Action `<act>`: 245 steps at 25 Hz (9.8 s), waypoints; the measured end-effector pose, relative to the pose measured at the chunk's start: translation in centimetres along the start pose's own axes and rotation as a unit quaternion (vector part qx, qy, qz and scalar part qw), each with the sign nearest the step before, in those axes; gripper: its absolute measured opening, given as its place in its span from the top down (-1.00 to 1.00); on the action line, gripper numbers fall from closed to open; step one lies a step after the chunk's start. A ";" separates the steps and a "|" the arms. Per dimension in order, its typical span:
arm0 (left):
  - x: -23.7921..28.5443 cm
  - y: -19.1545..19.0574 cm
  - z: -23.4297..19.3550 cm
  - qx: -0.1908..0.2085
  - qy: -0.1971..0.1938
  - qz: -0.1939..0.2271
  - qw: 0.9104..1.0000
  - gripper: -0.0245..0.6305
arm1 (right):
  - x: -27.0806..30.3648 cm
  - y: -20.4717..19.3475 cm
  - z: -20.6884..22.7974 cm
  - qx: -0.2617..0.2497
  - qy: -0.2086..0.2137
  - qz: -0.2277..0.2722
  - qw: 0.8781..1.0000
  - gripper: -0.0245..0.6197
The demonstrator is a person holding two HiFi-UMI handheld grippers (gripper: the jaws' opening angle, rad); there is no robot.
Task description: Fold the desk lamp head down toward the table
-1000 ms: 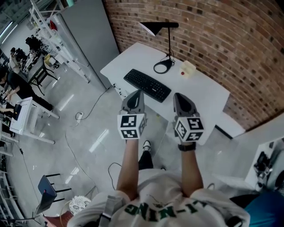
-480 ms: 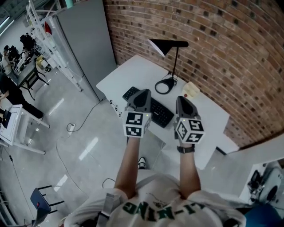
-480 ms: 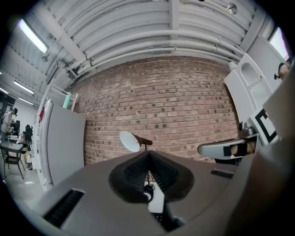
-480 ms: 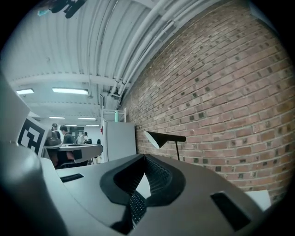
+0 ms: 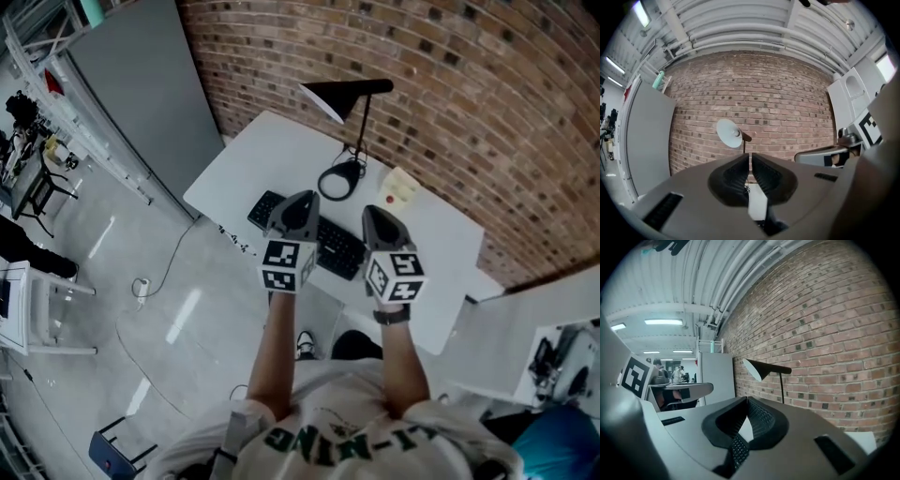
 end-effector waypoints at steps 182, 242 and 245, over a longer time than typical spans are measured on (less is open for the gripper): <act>21.4 -10.3 -3.3 -0.309 -0.147 -0.055 0.938 0.93 | 14.4 -3.9 9.8 0.059 0.068 -0.079 0.993 0.91; 13.2 -5.1 -1.3 -0.090 -0.033 -0.050 0.994 0.93 | 9.8 -1.9 11.6 0.030 -0.003 -0.026 0.999 0.91; 10.9 -4.1 -1.6 -0.069 -0.011 -0.040 0.997 0.93 | 8.6 -1.2 10.9 0.022 -0.005 -0.014 1.000 0.91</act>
Point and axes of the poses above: the fingertips, and each gripper's own axes: x forward along the fingers, z to its right, y out of its top, the point moved 1 cm from there along -x, backward along the fingers, and after that the axes turned 7 degrees about x, right-handed, at the moved point
